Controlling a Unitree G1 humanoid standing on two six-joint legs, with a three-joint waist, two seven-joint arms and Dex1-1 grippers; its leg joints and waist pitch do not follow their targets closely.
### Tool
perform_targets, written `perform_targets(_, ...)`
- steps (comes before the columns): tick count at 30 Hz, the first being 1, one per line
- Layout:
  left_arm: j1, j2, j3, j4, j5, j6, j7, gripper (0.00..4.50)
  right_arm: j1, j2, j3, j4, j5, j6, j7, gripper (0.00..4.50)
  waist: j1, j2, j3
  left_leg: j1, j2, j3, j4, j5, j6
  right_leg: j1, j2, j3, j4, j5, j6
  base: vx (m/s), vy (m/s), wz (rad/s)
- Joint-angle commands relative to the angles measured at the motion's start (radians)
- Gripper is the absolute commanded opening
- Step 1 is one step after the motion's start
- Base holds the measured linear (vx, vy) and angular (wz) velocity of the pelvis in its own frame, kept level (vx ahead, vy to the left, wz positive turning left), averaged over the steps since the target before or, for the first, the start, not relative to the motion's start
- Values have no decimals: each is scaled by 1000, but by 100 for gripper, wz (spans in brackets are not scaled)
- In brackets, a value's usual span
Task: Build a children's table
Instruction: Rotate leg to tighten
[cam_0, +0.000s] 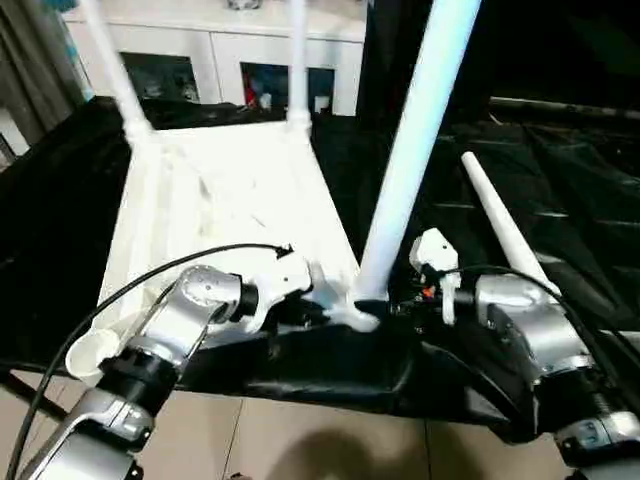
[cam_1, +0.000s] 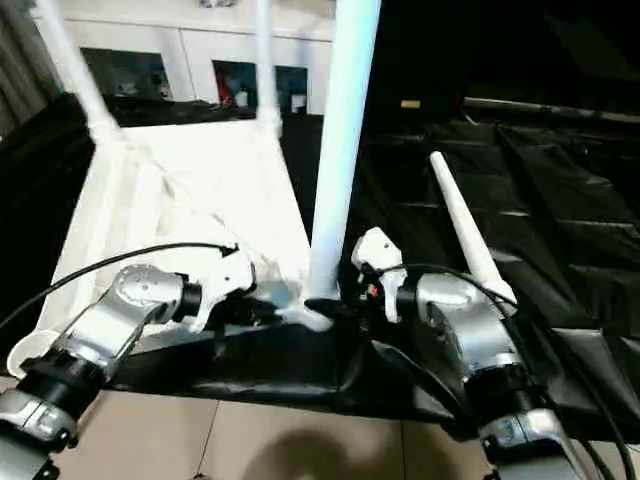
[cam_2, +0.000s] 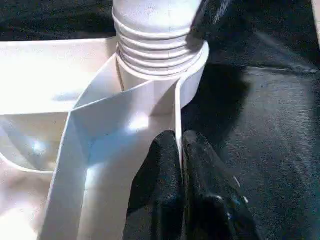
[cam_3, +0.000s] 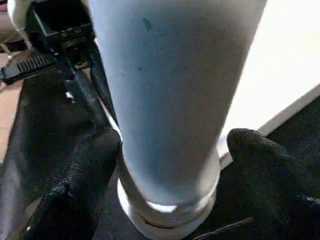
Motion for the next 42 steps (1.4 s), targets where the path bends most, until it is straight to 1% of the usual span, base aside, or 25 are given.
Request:
perform_targets(1,-9,-8,-23,-46,-18,-12,-27,0,0,-12,16,-18,-1,10,9,376,-3,-2,-68,10,8,5,-54,-162,53,54,-53,44,-69,-32,-232,0,0,0)
perform_targets(2,-10,-7,-26,-47,-12,-12,-23,0,0,-14,23,-13,-7,6,12,363,-3,-1,-68,10,8,5,-54,-159,53,53,-53,44,-69,-31,-232,0,0,0)
perform_targets(3,-11,-7,-26,-48,-11,-11,-22,0,0,-14,25,-13,-8,5,14,363,-4,-7,-67,9,8,6,-54,-164,53,53,-53,44,-70,-41,-230,0,0,0)
perform_targets(6,-9,-7,-21,-54,-13,-4,-23,0,5,-25,35,-13,-19,-2,24,334,-3,-5,-67,10,9,5,-54,-161,51,53,-54,45,-70,-51,-226,0,0,0)
perform_targets(8,-6,-7,-20,-58,-12,-2,-27,0,8,-30,35,-12,-24,-5,28,326,-2,-5,-67,10,8,5,-54,-162,50,53,-54,45,-70,-57,-223,0,0,0)
perform_targets(10,-2,-7,-18,-62,-11,3,-29,0,8,-31,33,-10,-25,0,32,307,-2,-8,-67,9,8,6,-53,-155,52,54,-53,45,-69,-49,-221,0,0,0)
perform_targets(14,2,-7,-18,-65,-11,6,-27,0,9,-28,30,-5,-17,10,33,282,-2,-8,-69,8,7,6,-51,-138,61,55,-53,44,-66,-26,-226,0,0,0)
perform_targets(22,-1,-32,1,-45,-12,28,21,0,35,4,16,-2,21,38,15,274,-2,-8,-67,8,7,6,-51,-144,61,54,-53,44,-68,-43,-225,0,0,0)
perform_targets(24,-18,-68,22,-5,-2,46,98,0,51,38,-2,13,21,58,-50,274,-2,-8,-64,11,8,7,-53,-165,56,50,-53,44,-73,-75,-221,0,0,0)
perform_targets(25,-24,-80,28,9,4,48,124,0,54,51,-8,21,18,64,-80,274,-4,-9,-63,10,6,6,-54,-175,48,51,-54,44,-76,-107,-213,0,0,0)
perform_targets(26,-50,-128,47,64,29,63,239,0,56,103,-29,60,-8,63,-213,274,-4,-10,-60,13,5,6,-56,-197,35,48,-56,45,-82,-160,-201,0,0,0)
perform_targets(27,-65,-156,57,91,38,80,298,0,54,132,-41,81,-20,66,-288,274,-10,-9,-55,18,4,6,-59,-225,17,43,-56,45,-90,-230,-187,0,0,0)
perform_targets(28,-65,-156,57,91,38,80,298,0,54,132,-41,81,-20,66,-288,274,-12,-10,-54,19,2,6,-60,-242,10,44,-57,44,-95,-274,-177,0,0,0)
perform_targets(29,-83,-195,67,124,48,105,370,0,49,183,-67,107,-26,71,-395,273,-11,-12,-55,18,0,4,-60,-258,5,46,-60,43,-102,-344,-151,0,0,0)
perform_targets(30,-92,-211,71,135,51,117,399,0,43,207,-81,119,-28,76,-447,273,-14,-8,-52,17,0,1,-63,-268,0,42,-59,43,-106,-380,-134,0,0,0)
perform_targets(31,-99,-225,75,144,53,126,423,0,38,226,-93,129,-29,81,-490,273,-18,-8,-49,17,-1,1,-65,-281,-4,40,-58,42,-110,-403,-125,0,0,0)
perform_targets(32,-118,-261,84,167,62,150,489,0,18,282,-126,160,-38,86,-617,273,-22,-9,-50,22,-4,-2,-65,-305,-11,39,-59,40,-115,-450,-109,0,0,0)
perform_targets(33,-124,-273,86,174,66,155,508,0,11,299,-136,169,-45,84,-658,273,-26,-10,-51,20,-3,-4,-67,-301,-14,40,-60,40,-114,-455,-105,0,0,0)
perform_targets(34,-124,-273,86,174,66,155,508,0,11,299,-136,169,-45,84,-658,273,-29,-9,-51,17,-4,-6,-68,-300,-16,40,-59,39,-114,-454,-103,0,0,0)
perform_targets(35,-130,-280,84,181,73,158,523,0,1,315,-140,179,-51,81,-688,273,-34,-9,-54,16,-4,-7,-69,-300,-8,41,-58,38,-116,-430,-101,0,0,0)
perform_targets(36,-140,-290,84,195,87,160,544,0,-14,339,-145,193,-59,65,-726,273,-37,-4,-54,17,-3,-6,-68,-300,-4,38,-56,40,-116,-401,-109,0,0,0)
perform_targets(39,-147,-290,78,208,99,152,543,0,-21,354,-133,188,-57,29,-696,273,-38,-7,-57,14,-3,-4,-68,-285,9,41,-54,42,-110,-332,-129,0,0,0)
perform_targets(40,-147,-290,78,208,99,152,542,0,-21,354,-132,187,-57,27,-692,273,-38,-7,-57,14,-3,-4,-68,-285,9,41,-54,42,-110,-332,-129,0,0,0)
perform_targets(41,-146,-286,76,207,97,148,528,0,-17,351,-124,177,-52,15,-660,329,-38,-7,-58,12,-2,-3,-66,-262,16,44,-54,43,-104,-274,-147,0,0,0)
perform_targets(42,-143,-282,73,204,97,145,517,0,-16,349,-124,171,-47,13,-644,343,-37,-6,-59,11,-2,-2,-66,-248,21,46,-53,43,-100,-244,-157,0,0,0)
